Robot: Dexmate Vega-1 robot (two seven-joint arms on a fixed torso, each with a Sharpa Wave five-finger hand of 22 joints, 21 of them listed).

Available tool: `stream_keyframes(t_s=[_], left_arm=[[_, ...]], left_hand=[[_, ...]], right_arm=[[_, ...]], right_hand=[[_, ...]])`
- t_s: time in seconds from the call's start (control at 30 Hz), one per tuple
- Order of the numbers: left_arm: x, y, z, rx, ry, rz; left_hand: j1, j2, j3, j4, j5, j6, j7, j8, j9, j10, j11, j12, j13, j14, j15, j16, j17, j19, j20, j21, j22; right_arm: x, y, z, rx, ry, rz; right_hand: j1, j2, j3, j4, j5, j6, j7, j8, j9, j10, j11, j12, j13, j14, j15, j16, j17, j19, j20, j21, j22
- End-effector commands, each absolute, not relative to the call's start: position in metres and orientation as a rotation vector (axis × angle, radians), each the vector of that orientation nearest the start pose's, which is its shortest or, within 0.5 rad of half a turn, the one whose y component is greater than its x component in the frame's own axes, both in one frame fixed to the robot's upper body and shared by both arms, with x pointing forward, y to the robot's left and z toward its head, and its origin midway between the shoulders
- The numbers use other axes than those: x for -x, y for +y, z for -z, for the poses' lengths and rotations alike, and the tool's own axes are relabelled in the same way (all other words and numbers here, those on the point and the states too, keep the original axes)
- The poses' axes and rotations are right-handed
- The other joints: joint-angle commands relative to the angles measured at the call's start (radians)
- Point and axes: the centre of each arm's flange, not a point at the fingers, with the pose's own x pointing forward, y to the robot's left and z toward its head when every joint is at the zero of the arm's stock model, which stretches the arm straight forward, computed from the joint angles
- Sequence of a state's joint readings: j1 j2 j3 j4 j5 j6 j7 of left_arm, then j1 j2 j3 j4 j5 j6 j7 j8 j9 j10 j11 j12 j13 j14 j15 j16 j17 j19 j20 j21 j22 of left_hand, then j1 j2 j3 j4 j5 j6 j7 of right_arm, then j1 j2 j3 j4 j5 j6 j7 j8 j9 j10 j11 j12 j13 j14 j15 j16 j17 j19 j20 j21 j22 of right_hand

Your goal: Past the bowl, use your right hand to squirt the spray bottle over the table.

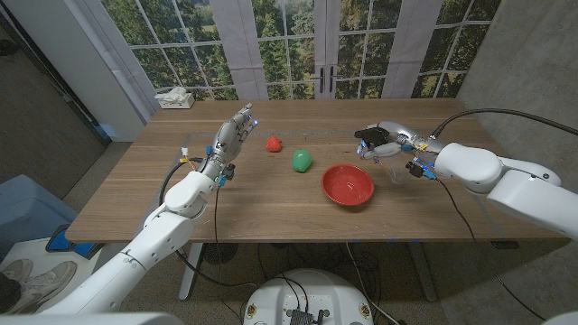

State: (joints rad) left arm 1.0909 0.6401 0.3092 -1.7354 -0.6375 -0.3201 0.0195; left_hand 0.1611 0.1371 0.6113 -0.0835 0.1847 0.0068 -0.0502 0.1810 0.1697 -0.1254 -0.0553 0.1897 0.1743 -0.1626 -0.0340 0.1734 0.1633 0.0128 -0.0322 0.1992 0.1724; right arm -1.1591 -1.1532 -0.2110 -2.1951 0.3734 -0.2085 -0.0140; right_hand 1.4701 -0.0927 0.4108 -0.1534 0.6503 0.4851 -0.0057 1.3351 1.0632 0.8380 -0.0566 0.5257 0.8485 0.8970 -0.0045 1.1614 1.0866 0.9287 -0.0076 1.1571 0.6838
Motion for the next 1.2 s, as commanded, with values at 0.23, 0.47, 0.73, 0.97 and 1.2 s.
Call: stream_keyframes(t_s=[0.23, 0.47, 0.73, 0.97, 1.2], left_arm=[[-0.5529, 0.2516, 0.0157, 0.003, -0.739, 0.34], [-0.5514, 0.2504, 0.0156, 0.001, -0.741, 0.338], [-0.5502, 0.2488, 0.0154, -0.001, -0.741, 0.337], [-0.5501, 0.2469, 0.0147, 0.001, -0.74, 0.341], [-0.5509, 0.2449, 0.0139, 0.001, -0.74, 0.343]], left_hand=[[0.014, 0.006, 0.002, -0.013, -0.002, 0.001, -0.013, -0.002, 0.003, -0.008, 0.0, 0.0, 0.002, -0.007, -0.044, 0.001, 0.003, -0.005, -0.029, -0.006, 0.002], [0.014, 0.004, 0.0, -0.017, -0.003, 0.001, -0.013, -0.002, 0.003, -0.009, -0.001, 0.0, 0.002, -0.008, -0.045, 0.001, 0.003, -0.005, -0.03, -0.006, 0.002], [0.015, 0.001, -0.002, -0.022, -0.004, 0.001, -0.015, -0.002, 0.003, -0.009, -0.002, 0.001, 0.002, -0.008, -0.046, 0.001, 0.003, -0.005, -0.03, -0.006, 0.002], [0.015, -0.003, -0.005, -0.028, -0.004, 0.001, -0.017, -0.001, 0.003, -0.009, -0.003, 0.001, 0.002, -0.008, -0.046, 0.001, 0.003, -0.005, -0.031, -0.006, 0.002], [0.015, -0.005, -0.006, -0.033, -0.005, 0.001, -0.016, -0.001, 0.003, -0.009, -0.002, 0.001, 0.002, -0.009, -0.046, 0.001, 0.003, -0.005, -0.031, -0.006, 0.001]], right_arm=[[-0.4808, -0.2591, -0.0225, 0.846, -0.547, -0.257], [-0.4819, -0.2604, -0.0228, 0.848, -0.544, -0.271], [-0.482, -0.261, -0.0239, 0.854, -0.539, -0.277], [-0.4816, -0.2623, -0.025, 0.855, -0.542, -0.279], [-0.4818, -0.2637, -0.0253, 0.859, -0.539, -0.281]], right_hand=[[0.04, 0.025, -0.005, -0.013, -0.021, 0.034, -0.008, -0.052, -0.073, 0.0, -0.006, -0.013, -0.024, 0.09, -0.204, 0.439, 0.176, 0.121, -0.219, -0.003, -0.001], [0.051, 0.01, -0.024, -0.012, -0.038, 0.102, -0.016, -0.109, -0.166, 0.018, -0.02, -0.027, -0.057, 0.084, -0.205, 0.444, 0.177, 0.116, -0.217, 0.0, -0.005], [0.055, 0.029, -0.044, -0.004, -0.066, 0.136, 0.017, -0.231, -0.305, -0.013, -0.025, -0.063, -0.092, 0.075, -0.204, 0.439, 0.176, 0.106, -0.215, 0.015, -0.012], [0.059, 0.036, -0.05, -0.004, -0.077, 0.149, 0.011, -0.304, -0.378, -0.011, -0.027, -0.051, -0.073, 0.068, -0.205, 0.441, 0.176, 0.099, -0.215, 0.025, -0.017], [0.065, 0.044, -0.052, -0.006, -0.086, 0.169, -0.004, -0.377, -0.45, -0.012, -0.019, -0.035, -0.046, 0.059, -0.205, 0.44, 0.176, 0.09, -0.216, 0.036, -0.021]])
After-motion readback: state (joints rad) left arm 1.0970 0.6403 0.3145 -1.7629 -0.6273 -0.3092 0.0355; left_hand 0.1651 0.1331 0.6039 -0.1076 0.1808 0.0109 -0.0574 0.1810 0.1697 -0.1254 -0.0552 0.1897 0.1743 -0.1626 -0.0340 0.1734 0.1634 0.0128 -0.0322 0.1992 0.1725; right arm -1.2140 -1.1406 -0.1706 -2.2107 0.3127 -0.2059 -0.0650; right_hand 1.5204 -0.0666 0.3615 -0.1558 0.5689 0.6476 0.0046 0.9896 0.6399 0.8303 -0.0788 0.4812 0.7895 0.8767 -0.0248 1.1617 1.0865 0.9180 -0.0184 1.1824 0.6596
